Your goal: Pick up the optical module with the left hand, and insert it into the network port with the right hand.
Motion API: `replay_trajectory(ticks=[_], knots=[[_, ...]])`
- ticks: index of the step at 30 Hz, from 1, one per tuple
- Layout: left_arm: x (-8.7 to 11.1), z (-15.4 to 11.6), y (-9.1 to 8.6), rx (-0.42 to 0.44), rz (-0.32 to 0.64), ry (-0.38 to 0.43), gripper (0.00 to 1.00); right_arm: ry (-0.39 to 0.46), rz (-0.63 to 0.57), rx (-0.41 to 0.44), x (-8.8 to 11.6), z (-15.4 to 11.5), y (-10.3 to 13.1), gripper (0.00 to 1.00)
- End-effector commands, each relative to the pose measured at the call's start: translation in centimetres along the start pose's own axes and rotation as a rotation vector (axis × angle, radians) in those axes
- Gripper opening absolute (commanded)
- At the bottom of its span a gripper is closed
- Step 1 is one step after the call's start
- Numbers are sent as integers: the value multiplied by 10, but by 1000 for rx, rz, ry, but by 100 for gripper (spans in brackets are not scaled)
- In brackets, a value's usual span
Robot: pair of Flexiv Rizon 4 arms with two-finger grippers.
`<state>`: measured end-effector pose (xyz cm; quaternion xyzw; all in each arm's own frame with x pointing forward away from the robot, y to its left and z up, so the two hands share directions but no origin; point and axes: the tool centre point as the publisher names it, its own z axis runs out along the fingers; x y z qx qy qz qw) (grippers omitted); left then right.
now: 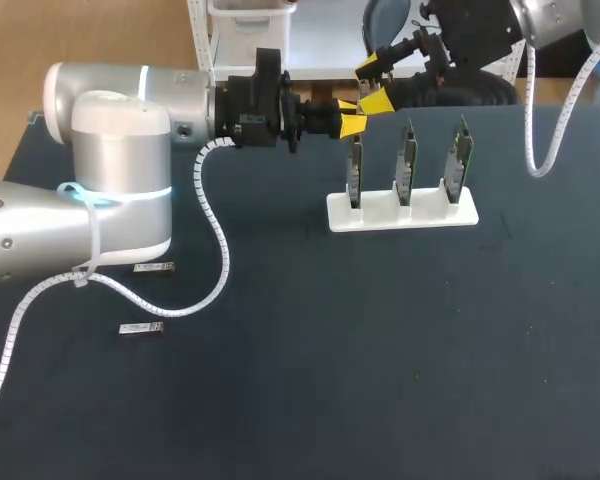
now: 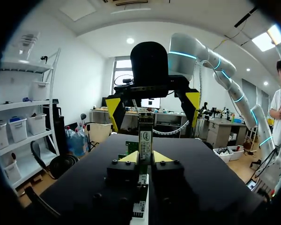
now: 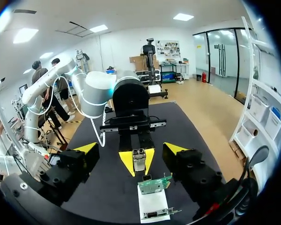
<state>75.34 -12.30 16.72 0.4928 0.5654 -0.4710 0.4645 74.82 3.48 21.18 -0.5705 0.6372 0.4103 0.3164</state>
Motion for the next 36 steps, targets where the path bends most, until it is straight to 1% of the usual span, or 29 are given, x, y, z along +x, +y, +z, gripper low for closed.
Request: replay_trajectory(ticks=[1, 16, 17, 18, 19, 20, 29, 36], knots=[[1, 0, -2, -7, 2, -3, 0, 0, 3, 6, 1, 0, 0, 0], [1, 0, -2, -7, 2, -3, 0, -3, 6, 5, 2, 0, -1, 0], [1, 0, -2, -7, 2, -3, 3, -4, 7, 6, 2, -1, -1, 0], [1, 0, -2, -7, 2, -3, 11, -5, 7, 7, 3, -1, -1, 0], [1, 0, -2, -7, 2, -3, 44, -6, 9, 9, 3, -1, -1, 0], [1, 0, -2, -7, 2, -3, 100, -6, 10, 10, 3, -1, -1, 0], [0, -2, -1, -7, 2, -4, 100, -10, 19, 18, 5, -3, -2, 0], [4, -21, 4, -14, 37, 73, 100, -11, 22, 20, 7, -4, -2, 0]])
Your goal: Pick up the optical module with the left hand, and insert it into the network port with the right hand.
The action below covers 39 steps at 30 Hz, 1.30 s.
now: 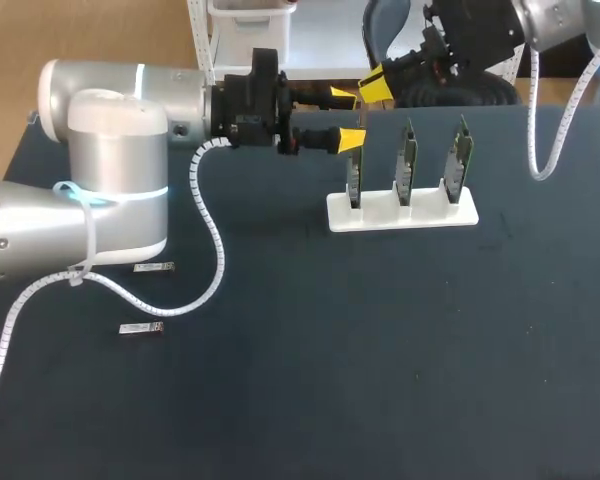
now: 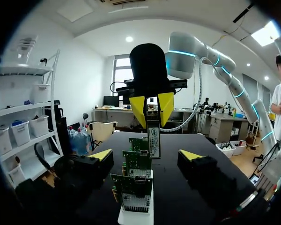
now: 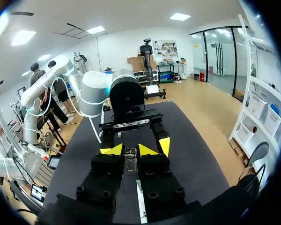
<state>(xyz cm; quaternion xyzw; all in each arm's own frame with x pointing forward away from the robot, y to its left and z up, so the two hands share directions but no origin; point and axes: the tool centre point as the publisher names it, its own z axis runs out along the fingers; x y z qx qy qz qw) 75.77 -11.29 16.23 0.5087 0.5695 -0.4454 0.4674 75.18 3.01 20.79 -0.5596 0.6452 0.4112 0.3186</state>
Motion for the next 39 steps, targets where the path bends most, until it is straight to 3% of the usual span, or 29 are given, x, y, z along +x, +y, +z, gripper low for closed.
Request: replay_trajectory(ticks=[1, 8, 17, 39], knots=[[0, -15, 0, 4, -2, 51, 100, -4, 2, 5, 2, -2, 2, 0], [19, -25, 6, 9, -32, 152, 100, -9, 6, 8, 3, -2, 1, 0], [43, -10, 10, 54, -15, 312, 100, -13, 7, 12, 4, -5, 0, 0], [66, -5, 13, 57, -52, 417, 100, -21, 10, 23, 8, -12, -2, 0]])
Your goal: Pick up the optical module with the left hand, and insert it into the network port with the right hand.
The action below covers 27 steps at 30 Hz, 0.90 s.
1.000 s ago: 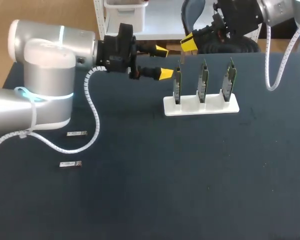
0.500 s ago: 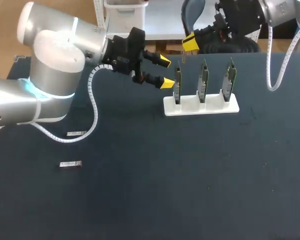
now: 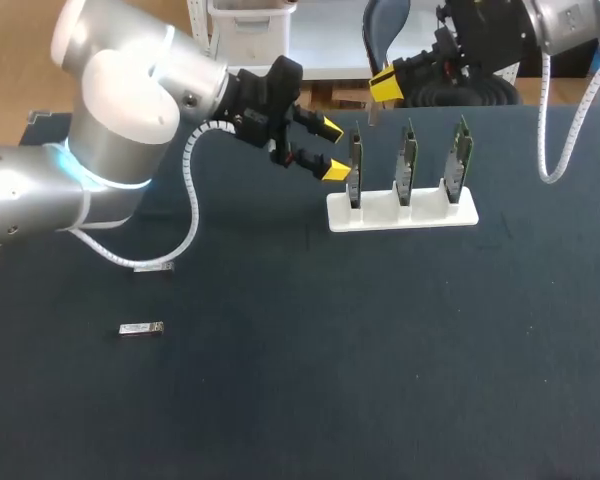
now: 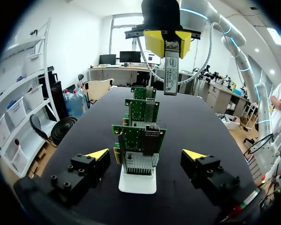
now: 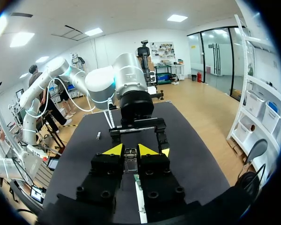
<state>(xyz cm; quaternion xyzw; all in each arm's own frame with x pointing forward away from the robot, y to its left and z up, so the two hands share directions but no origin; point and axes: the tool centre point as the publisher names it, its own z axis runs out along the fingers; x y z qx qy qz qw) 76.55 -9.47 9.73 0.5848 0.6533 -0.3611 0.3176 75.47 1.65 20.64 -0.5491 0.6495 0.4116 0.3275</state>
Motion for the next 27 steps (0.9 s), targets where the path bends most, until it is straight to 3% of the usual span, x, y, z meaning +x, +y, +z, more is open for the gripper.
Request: replay_trajectory(ticks=[1, 27], knots=[[-1, 2, 2, 3, 3, 12, 100, -2, -2, 3, 1, -1, 1, 0], [2, 5, 4, 15, 12, 33, 100, -2, -3, -9, 2, -1, -4, 0]])
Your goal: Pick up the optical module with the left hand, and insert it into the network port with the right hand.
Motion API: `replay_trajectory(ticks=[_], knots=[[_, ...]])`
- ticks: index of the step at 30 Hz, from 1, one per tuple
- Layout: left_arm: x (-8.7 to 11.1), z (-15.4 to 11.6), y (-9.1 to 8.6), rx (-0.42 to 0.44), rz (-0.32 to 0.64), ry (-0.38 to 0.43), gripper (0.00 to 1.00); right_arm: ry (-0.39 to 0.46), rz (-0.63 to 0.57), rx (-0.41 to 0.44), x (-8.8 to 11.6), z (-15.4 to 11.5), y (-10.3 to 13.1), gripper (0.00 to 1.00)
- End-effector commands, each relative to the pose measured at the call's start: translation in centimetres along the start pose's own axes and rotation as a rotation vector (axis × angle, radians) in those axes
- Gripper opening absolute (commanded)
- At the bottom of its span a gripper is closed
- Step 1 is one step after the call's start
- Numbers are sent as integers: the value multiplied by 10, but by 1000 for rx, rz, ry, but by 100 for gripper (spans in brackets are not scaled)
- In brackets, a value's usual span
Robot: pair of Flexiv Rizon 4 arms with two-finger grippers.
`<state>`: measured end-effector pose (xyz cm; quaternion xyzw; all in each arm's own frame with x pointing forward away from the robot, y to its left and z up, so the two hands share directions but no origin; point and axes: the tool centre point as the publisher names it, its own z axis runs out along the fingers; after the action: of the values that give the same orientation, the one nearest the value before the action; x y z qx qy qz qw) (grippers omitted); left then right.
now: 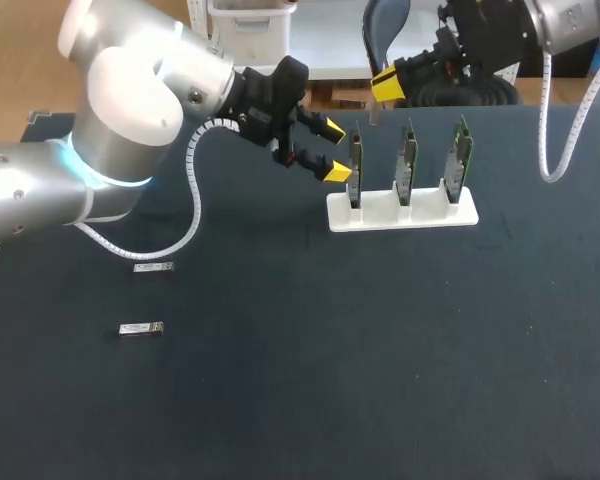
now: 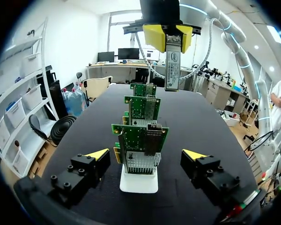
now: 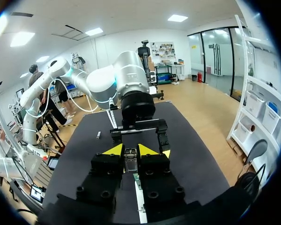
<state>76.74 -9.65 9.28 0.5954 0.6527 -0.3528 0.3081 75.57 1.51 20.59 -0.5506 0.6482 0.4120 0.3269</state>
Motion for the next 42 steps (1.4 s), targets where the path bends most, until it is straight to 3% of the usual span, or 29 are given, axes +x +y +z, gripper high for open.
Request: replay_trajectory(ticks=[1, 25, 42], knots=[[-1, 1, 2, 9, 0, 4, 100, -3, 0, -6, 1, 0, -3, 0], [0, 4, -1, 4, 28, 26, 100, 2, -14, -29, 0, 4, -5, 0], [0, 4, -1, 4, 28, 26, 100, 63, -71, -58, 3, 20, -7, 0]])
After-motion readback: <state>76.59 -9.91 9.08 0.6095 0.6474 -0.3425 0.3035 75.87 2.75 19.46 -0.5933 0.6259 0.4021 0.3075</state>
